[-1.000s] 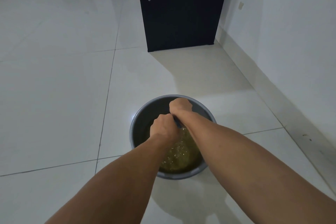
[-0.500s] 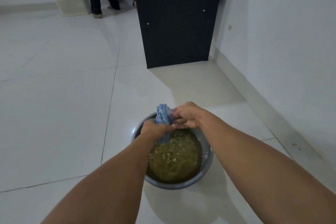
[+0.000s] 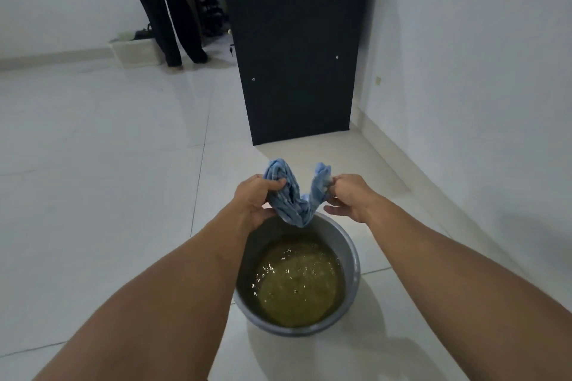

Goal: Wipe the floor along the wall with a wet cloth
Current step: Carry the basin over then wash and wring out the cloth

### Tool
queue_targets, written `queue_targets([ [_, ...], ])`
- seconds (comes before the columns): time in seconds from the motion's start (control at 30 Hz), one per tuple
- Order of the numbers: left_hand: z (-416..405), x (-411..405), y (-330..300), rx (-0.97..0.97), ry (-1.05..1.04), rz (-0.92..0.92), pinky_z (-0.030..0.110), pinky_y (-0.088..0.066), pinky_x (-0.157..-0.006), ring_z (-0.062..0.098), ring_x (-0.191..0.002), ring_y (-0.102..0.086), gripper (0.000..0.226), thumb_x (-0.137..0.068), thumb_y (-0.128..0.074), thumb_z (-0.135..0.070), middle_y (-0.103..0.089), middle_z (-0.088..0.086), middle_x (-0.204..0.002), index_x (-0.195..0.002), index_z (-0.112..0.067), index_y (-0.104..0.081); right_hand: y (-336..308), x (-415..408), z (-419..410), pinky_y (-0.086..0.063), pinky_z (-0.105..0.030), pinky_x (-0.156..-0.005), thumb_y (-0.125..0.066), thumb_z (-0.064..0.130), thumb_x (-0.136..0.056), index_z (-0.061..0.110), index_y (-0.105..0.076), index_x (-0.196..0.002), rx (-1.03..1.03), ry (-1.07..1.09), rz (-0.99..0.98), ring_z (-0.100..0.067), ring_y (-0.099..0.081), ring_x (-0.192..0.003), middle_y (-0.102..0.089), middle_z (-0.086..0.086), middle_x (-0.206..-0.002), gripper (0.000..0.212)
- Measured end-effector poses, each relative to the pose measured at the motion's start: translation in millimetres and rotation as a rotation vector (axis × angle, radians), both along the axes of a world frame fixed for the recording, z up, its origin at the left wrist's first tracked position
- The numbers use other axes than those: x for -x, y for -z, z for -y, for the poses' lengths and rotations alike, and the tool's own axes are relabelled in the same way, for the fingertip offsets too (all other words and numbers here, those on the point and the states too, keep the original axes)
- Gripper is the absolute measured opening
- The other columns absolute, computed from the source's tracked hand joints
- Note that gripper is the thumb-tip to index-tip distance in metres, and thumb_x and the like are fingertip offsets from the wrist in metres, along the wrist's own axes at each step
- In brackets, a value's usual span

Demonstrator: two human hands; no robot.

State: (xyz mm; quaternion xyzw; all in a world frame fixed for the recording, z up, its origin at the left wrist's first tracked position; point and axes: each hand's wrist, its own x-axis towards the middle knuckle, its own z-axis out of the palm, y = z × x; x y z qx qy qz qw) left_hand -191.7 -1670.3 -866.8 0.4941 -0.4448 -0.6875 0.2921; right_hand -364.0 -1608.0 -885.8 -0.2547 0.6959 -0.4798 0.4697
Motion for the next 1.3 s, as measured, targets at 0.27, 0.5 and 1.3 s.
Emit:
queue_targets([
  [0.27,-1,21,-64,0.215,0.011,0.044,0.056,-0.055,-0.085,0.037,-0.1,-0.061,0.025,-0.083,-0.056,0.009,-0.06,0.018,-0.108,-0.094,-0.012,-0.057,-35,-14,-2,-0.046,-0.033,-0.087,-0.072,0.006,-0.077,0.019,-0.05,-0.131,0.208,-0.115,-0.402,-0.028,-0.049,-0.122,-0.049,-0.006,-0.135,0.06],
  [0.5,5,22,-108,0.411,0.038,0.208,0.038,-0.055,-0.069,0.026,-0.072,-0.06,0.028,-0.076,-0.056,0.014,-0.062,0.011,-0.078,-0.082,-0.011,-0.064,-81,4,-2,-0.053,-0.031,-0.066,-0.069,0.015,-0.084,0.018,-0.072,-0.082,0.285,-0.091,-0.588,-0.02,-0.062,-0.078,-0.066,-0.001,-0.077,0.005],
  [1.3,-28,28,-146,0.386,0.095,0.352,0.03,-0.05,-0.048,0.022,-0.07,-0.063,0.013,-0.089,-0.066,-0.018,-0.064,0.009,-0.084,-0.086,-0.008,-0.058,-136,-2,-16,-0.056,-0.057,-0.08,-0.067,0.019,-0.082,0.005,-0.064,-0.105,0.133,0.196,0.074,-0.033,-0.071,-0.085,-0.072,-0.018,-0.094,0.027],
])
